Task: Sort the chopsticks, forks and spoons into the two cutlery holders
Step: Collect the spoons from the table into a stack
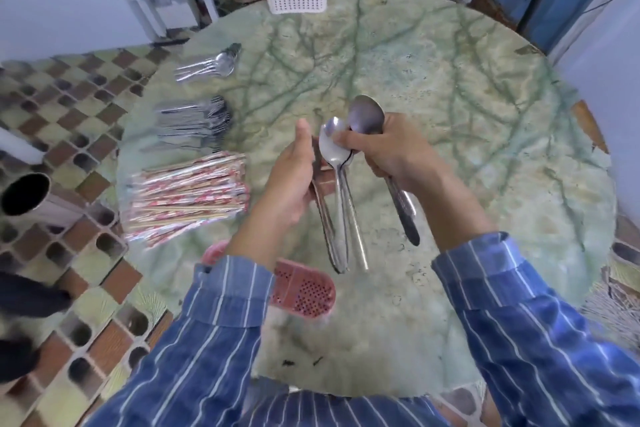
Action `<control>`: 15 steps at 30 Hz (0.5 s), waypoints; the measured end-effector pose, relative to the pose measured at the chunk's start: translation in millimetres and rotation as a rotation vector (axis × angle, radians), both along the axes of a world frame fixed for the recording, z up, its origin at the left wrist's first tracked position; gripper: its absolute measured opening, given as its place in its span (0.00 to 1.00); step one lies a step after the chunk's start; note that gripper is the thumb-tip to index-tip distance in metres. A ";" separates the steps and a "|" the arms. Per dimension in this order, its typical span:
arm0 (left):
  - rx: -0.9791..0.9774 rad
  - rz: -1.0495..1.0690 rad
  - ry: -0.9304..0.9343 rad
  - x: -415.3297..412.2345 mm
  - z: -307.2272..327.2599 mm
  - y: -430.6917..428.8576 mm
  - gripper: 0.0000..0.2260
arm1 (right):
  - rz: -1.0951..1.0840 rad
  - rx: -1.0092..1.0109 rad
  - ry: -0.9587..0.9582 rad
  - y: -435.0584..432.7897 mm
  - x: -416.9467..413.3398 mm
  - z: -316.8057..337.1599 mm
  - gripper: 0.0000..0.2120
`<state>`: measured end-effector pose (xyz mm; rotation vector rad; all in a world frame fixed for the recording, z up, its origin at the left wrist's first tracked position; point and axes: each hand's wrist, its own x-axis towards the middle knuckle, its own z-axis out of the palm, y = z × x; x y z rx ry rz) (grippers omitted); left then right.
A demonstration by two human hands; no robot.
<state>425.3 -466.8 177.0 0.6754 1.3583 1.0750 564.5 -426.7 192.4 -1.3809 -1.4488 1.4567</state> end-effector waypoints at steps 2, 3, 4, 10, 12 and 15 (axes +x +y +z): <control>0.036 -0.006 0.077 -37.4 -0.3 -15.2 0.27 | 0.004 0.007 -0.025 -12.1 -37.3 4.0 0.21; 0.065 -0.009 0.090 -55.7 0.6 -24.1 0.23 | 0.010 0.013 -0.039 -19.0 -57.3 5.7 0.22; 0.089 -0.003 0.078 -74.9 1.3 -32.1 0.19 | 0.017 0.014 -0.040 -25.9 -78.0 7.1 0.22; -0.001 0.054 0.060 -202.0 20.4 -81.1 0.13 | 0.079 -0.164 0.109 -61.8 -209.1 2.5 0.13; -0.012 0.048 0.106 -241.5 23.5 -94.0 0.12 | 0.079 -0.229 0.159 -74.0 -250.5 -2.3 0.11; -0.015 0.131 -0.053 -285.7 16.4 -101.2 0.06 | 0.047 -0.318 0.222 -88.9 -299.0 -10.6 0.14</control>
